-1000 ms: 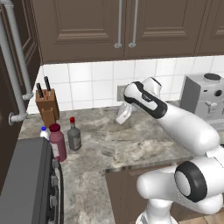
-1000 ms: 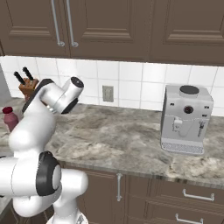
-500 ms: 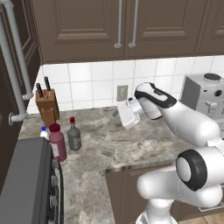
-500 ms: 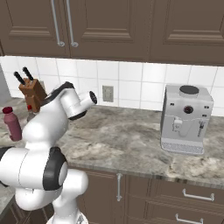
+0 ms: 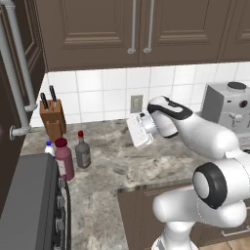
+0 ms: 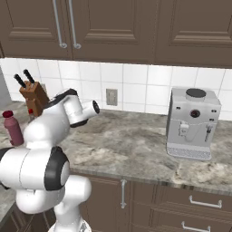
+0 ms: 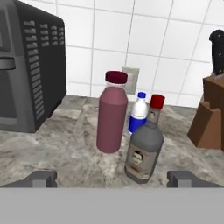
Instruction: Place the drinks on the dining counter in a tight cluster.
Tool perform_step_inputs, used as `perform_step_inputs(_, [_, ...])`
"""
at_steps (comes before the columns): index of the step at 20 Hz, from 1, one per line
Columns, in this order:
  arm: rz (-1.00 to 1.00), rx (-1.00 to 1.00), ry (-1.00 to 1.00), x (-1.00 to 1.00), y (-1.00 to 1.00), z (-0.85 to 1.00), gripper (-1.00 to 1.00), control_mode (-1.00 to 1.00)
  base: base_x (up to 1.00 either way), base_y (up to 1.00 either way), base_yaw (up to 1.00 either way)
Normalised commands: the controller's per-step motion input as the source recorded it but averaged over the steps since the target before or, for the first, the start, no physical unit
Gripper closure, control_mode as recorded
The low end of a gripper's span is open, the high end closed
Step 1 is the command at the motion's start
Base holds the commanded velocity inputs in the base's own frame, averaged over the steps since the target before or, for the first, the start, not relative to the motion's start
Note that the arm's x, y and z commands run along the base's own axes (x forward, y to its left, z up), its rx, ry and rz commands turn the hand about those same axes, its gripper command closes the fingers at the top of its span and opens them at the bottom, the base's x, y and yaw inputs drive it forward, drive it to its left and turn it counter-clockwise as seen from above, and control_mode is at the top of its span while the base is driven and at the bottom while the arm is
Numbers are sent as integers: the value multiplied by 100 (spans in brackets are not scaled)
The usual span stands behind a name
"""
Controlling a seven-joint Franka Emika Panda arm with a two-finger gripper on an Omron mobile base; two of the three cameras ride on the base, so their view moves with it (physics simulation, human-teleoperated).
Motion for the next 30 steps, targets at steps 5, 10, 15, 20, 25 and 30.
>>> perform_step_inputs(5, [11, 0, 3, 28, 34, -25, -100, -100, 0, 0, 0])
perform_step_inputs(10, [5, 1, 0, 32, 31, -26, -100, -100, 0, 0, 0])
perform_step_inputs(15, [3, 1, 0, 13, 33, -19, -100, -100, 0, 0, 0])
perform_step_inputs(20, [2, 1, 0, 0, 33, -7, -100, -100, 0, 0, 0])
perform_step_inputs(25, [0, 0, 0, 0, 27, 0, -100, -100, 0, 0, 0])
perform_step_inputs(30, [0, 0, 0, 3, 8, 0, -100, -100, 0, 0, 0])
